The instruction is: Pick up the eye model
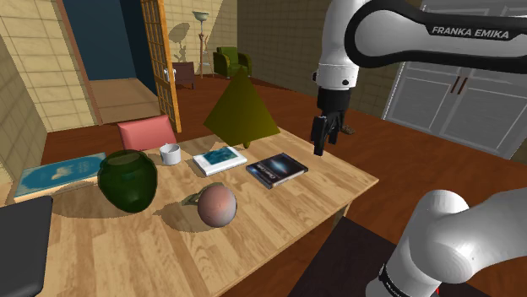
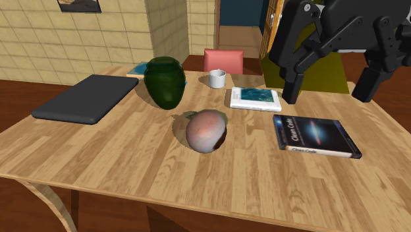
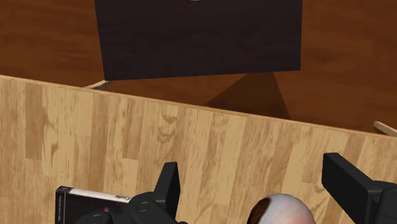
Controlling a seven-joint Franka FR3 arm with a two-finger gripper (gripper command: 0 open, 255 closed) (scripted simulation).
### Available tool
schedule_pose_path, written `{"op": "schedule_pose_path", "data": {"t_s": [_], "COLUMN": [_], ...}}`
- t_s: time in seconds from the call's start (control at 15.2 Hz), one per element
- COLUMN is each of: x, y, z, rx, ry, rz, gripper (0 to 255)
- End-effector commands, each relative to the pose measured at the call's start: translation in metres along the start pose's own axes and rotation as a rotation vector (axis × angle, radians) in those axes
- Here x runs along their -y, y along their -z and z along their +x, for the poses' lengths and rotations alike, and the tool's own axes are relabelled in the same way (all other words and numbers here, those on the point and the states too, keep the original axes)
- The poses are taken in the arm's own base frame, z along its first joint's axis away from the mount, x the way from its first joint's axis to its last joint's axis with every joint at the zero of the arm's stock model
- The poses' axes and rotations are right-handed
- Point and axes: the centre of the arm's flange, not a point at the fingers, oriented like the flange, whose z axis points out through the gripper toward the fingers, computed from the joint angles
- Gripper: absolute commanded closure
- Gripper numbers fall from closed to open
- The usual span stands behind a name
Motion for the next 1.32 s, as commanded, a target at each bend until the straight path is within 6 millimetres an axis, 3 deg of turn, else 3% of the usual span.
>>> {"op": "schedule_pose_path", "data": {"t_s": [0.0,0.66,1.25], "x": [0.000,-0.013,0.001], "y": [0.000,-0.065,-0.122], "z": [0.000,0.114,0.216], "rx": [0.000,-0.010,-0.018], "ry": [0.000,0.253,0.481], "rz": [0.000,0.038,0.073], "gripper": [0,0,0]}}
